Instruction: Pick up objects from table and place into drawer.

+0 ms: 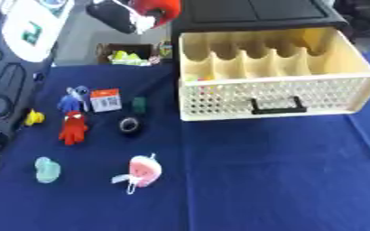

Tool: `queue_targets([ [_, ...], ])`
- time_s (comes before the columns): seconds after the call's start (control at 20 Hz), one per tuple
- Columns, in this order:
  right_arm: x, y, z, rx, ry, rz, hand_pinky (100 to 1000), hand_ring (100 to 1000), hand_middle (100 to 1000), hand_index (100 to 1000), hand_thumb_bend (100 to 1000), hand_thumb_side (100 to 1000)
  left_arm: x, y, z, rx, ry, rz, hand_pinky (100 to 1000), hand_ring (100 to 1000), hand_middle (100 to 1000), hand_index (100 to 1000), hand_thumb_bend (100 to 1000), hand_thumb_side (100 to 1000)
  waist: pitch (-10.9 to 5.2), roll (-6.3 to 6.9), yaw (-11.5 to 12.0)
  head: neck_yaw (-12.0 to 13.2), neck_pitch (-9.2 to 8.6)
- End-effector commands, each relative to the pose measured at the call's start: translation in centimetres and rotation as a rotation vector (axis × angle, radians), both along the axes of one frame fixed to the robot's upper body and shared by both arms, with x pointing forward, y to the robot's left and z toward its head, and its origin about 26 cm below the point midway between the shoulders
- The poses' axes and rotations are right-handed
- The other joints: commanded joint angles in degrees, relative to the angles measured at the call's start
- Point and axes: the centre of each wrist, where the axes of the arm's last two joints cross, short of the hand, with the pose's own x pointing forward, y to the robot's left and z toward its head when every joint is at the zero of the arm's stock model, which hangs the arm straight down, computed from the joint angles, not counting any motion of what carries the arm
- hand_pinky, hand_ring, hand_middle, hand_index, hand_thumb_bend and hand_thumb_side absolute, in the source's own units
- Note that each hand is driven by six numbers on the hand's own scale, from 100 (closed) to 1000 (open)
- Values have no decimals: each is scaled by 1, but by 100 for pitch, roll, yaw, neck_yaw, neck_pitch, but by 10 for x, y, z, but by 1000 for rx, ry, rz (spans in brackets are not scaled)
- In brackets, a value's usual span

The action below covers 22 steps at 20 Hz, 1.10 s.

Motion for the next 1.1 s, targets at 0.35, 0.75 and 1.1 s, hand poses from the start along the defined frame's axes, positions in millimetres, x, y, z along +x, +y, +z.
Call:
queue_targets([
  [0.35,-4,3,12,-13,-48,16,778,524,435,735,100,1000,-6,-21,7,6,-13,-55,100,278,379,458,100,252,-136,17,-50,-142,-392],
  [0.75,-4,4,12,-6,-49,21,775,523,434,733,100,1000,2,-30,-3,36,15,-57,100,291,389,463,100,250,-123,48,-97,-195,-428],
  [1.1,-3,4,11,-1,-46,21,775,521,432,733,100,1000,3,-39,-8,56,24,-86,100,309,402,471,100,249,-101,72,-120,-159,-387],
])
